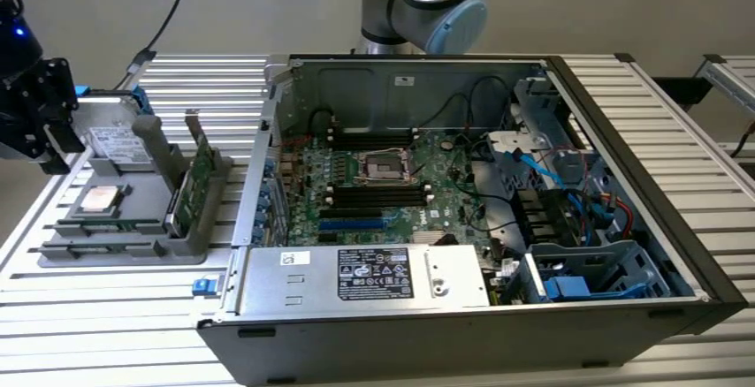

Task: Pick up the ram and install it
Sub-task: 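Pick up the ram and move it above insertion slot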

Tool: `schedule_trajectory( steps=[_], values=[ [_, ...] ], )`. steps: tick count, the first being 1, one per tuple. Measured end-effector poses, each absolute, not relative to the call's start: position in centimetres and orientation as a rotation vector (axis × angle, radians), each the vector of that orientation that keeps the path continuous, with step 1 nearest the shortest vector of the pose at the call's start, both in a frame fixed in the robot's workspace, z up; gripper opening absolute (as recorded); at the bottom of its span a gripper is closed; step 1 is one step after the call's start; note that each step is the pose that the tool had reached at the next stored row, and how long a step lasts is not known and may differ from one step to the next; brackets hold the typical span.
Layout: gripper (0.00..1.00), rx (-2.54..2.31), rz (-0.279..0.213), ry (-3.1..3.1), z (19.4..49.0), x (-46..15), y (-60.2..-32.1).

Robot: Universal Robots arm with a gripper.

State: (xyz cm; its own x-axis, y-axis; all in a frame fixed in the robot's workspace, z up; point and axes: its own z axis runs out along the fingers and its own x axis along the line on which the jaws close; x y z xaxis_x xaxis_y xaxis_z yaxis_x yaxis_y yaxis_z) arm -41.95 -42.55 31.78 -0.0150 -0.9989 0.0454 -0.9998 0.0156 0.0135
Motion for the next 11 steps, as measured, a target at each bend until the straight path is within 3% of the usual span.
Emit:
schedule_trajectory(
  steps=[11],
  values=[
    [0.42,2.175,0.035,-2.208,29.8,-42.1,-45.4]
  ],
)
